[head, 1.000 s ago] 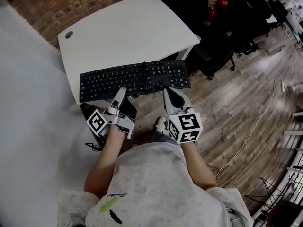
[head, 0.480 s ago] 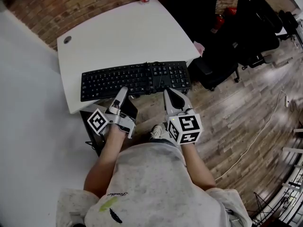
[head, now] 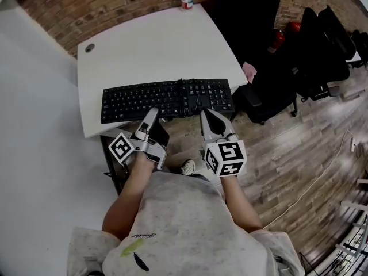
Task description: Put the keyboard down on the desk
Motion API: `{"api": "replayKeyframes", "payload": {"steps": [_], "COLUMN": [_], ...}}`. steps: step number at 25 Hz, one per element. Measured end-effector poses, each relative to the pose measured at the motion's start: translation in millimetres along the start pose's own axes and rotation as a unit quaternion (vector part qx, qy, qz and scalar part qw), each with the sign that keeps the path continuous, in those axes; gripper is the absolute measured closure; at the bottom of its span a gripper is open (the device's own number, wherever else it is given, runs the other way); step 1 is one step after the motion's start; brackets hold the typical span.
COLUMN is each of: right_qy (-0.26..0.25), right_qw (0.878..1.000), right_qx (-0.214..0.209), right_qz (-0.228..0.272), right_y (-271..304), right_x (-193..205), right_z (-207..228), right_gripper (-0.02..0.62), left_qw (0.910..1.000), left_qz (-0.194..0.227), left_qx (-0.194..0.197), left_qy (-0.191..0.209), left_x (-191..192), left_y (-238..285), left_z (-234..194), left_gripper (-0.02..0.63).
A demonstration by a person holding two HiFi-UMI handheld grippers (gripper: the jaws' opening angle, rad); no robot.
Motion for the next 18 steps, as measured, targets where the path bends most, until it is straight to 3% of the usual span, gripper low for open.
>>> {"api": "replayKeyframes", "payload": {"steps": [10, 18], "right_qy": [-0.014, -0.031], "right_qw": [0.999, 0.996], "right_qx": [-0.044, -0.071], "right_qz": [-0.015, -0.035], "right_y": [47, 113], "right_x": [-9, -23], "right_z": [9, 17], "right_gripper": [0.584, 0.584], "left_qw": [0.9989, 0.9970], "left_qz": [0.046, 0.074], "left_qx": [-0.002, -0.004], "left_qy": [-0.007, -0.022], "left_x": [-31, -80], "left_y": [15, 42], "left_z": [-4, -14], "left_gripper": [0.532, 0.532]}}
Point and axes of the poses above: the fingertips, and each gripper's own axes: y forward along the fingers, z to its right, x out of its underside, the point moved 6 cm from there along -y, backward along the fingers, and after that the axes turned 10 degrees about -x, right-handed, at the moved point
